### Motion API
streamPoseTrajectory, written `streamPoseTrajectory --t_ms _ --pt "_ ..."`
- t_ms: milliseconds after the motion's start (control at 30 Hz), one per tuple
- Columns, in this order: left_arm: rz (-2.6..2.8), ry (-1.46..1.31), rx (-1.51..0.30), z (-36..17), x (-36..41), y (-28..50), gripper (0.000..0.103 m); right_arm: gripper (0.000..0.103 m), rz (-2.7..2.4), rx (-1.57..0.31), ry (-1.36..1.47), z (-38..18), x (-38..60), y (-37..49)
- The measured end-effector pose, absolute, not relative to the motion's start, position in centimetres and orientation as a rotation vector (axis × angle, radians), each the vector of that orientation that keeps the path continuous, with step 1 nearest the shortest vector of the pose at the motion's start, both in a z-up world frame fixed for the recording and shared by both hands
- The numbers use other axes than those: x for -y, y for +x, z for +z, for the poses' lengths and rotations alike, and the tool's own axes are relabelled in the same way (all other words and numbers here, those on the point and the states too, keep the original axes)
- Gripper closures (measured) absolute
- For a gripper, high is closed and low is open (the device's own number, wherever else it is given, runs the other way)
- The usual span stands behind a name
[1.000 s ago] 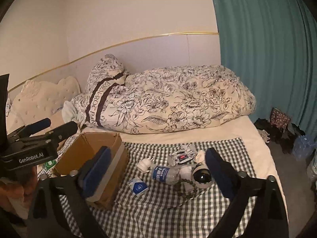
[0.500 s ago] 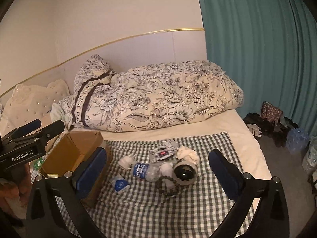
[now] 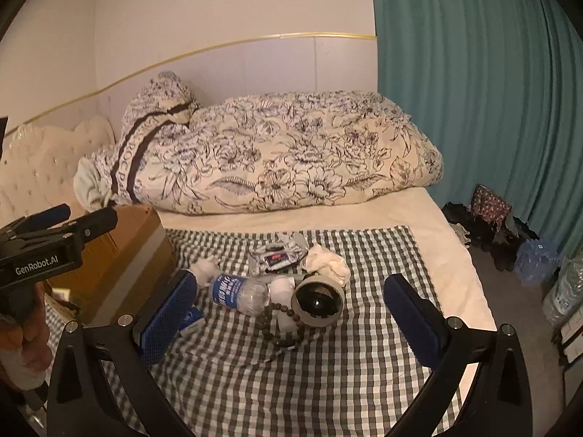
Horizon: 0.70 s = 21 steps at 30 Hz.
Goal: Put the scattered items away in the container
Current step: 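Move both tools back toward the remaining items on the cloth, then grasp the blue tissue pack with the left tool while the right tool grasps the bead bracelet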
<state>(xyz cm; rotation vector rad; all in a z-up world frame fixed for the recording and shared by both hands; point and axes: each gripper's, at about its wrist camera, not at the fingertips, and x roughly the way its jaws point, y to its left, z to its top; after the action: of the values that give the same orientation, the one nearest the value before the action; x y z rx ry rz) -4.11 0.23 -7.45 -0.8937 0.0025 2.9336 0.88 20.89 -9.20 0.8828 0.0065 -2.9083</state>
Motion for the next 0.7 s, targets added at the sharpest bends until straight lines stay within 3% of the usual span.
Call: streamPoseTrajectory --t_ms 700 --pt "2.891 -1.183 -0.021 -19.9 -2.9 -8.3 0.000 0.000 -2.872 0.027 1.084 -16.7 -22.7 -2.8"
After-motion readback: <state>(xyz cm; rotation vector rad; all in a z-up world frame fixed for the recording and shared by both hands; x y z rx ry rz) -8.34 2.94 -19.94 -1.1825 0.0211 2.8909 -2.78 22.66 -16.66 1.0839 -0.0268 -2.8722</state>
